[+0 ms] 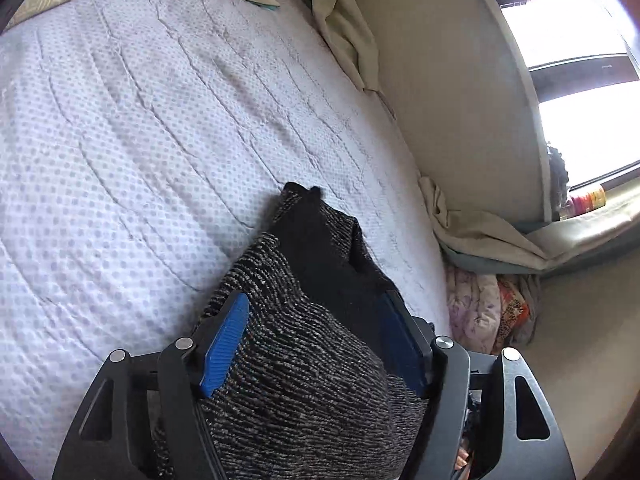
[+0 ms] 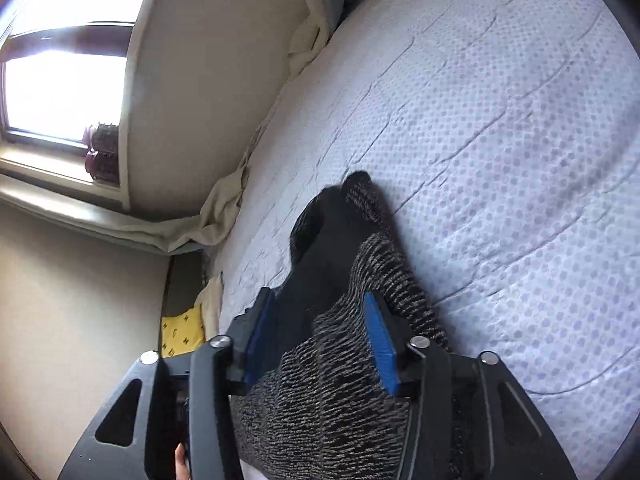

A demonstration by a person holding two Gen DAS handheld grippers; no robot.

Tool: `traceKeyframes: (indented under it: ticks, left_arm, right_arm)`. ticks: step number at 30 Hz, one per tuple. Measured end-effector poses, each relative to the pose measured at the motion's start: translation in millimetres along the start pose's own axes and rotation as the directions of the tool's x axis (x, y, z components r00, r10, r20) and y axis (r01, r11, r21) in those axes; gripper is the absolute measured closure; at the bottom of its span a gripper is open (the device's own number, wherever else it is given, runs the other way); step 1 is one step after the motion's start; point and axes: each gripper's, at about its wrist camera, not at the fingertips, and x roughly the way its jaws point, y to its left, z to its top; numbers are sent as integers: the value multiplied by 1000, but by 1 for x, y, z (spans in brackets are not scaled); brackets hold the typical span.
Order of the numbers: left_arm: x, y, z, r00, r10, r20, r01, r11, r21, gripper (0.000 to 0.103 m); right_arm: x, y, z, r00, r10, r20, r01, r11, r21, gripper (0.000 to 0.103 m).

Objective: Fold large clothes
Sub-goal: 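Open both grippers and withdraw them from the folded jacket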

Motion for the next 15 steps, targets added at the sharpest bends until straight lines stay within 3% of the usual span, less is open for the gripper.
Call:
traceKeyframes:
  ticks: [4, 8, 10, 13, 15]
  left_arm:
    - [-8, -18, -8, 997, 71, 28, -73, 993, 90, 31]
    - [-15, -58, -28, 991, 116, 73, -130, 961, 246, 31]
    - [-15, -77, -44, 985, 143, 96, -167, 928, 332, 27]
    - [-10, -105, -74, 973, 189, 134, -230, 859, 459, 20]
    - [-1, -123, -99, 964, 222, 147, -266, 793, 547, 18]
  right_arm:
    - [-13, 7, 2, 998, -61, 26, 62, 997, -48, 55]
    - [-29, 43, -7, 984, -159, 79, 173, 959, -223, 55]
    - [-33, 62, -17, 972, -211, 104, 234, 921, -312, 55]
    - [-29, 90, -46, 954, -275, 121, 300, 840, -452, 55]
    - [-21, 100, -73, 946, -307, 103, 313, 789, -529, 55]
